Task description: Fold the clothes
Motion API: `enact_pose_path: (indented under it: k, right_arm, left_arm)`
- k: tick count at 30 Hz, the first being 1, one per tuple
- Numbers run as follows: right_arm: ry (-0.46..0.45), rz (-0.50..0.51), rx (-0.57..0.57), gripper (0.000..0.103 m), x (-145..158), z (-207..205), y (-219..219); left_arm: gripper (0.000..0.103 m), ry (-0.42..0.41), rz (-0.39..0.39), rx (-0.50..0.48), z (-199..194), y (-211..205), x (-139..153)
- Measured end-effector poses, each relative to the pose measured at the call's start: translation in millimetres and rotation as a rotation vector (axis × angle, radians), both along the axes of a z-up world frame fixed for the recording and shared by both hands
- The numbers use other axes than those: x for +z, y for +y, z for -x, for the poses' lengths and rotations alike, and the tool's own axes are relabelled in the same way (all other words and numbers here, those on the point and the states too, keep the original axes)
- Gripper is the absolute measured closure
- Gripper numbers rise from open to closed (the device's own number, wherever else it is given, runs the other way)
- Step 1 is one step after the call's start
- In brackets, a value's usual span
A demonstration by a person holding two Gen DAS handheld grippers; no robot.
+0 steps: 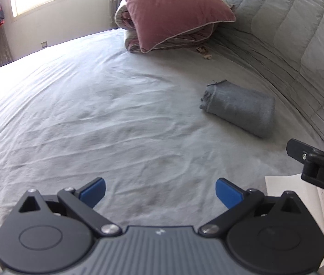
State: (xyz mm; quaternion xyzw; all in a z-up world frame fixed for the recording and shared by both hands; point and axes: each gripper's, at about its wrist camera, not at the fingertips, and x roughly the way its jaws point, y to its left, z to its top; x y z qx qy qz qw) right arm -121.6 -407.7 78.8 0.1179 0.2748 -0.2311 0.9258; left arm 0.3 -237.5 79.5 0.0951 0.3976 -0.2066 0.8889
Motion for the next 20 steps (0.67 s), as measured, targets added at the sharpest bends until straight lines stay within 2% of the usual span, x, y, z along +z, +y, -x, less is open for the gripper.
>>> enact_pose_path:
  k: [11,20]
  right_arm:
    - [0.013,0.036,0.032,0.000,15.5,13.5,40.3]
    - [0.025,0.080,0.057,0.000,15.3,4.4,62.9]
  left_arm:
    - [0.001,0.009,0.025,0.000,12.7,37.0,5.1]
    - [0.001,0.015,0.041,-0.010,13.4,55.9,1.7]
